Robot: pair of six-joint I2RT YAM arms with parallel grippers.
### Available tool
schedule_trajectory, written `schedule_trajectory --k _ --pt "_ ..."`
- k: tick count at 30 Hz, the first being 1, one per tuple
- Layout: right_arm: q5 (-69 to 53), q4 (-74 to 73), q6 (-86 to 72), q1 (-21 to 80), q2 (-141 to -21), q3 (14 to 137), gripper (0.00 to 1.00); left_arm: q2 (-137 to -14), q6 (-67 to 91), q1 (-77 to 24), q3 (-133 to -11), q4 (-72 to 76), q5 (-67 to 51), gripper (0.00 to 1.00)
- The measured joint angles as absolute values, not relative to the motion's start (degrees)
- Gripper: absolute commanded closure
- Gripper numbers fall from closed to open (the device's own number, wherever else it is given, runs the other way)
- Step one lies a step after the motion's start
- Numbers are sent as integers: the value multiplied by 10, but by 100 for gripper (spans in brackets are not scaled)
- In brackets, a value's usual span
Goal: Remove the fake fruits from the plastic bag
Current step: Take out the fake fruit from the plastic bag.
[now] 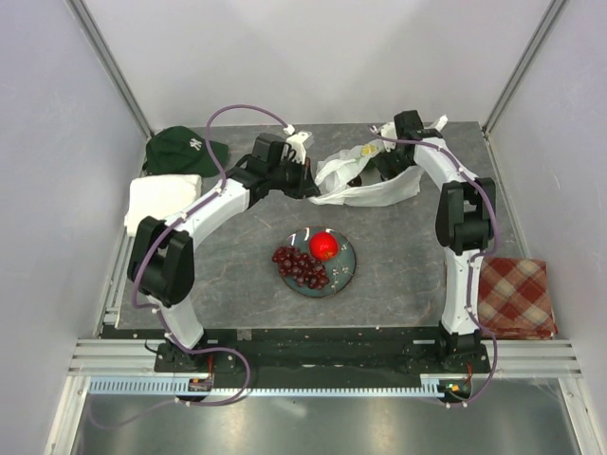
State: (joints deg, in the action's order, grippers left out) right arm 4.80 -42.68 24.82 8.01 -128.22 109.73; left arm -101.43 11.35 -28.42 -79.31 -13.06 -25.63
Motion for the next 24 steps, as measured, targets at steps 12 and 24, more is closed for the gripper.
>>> schedule_trajectory --k 12,24 --pt "24 -438 216 77 -1333 1117 14 -1016 106 -296 -793 -132 -255 98" --pt "-55 -375 188 60 -1215 1023 2 -1016 101 -296 -794 -132 -256 98"
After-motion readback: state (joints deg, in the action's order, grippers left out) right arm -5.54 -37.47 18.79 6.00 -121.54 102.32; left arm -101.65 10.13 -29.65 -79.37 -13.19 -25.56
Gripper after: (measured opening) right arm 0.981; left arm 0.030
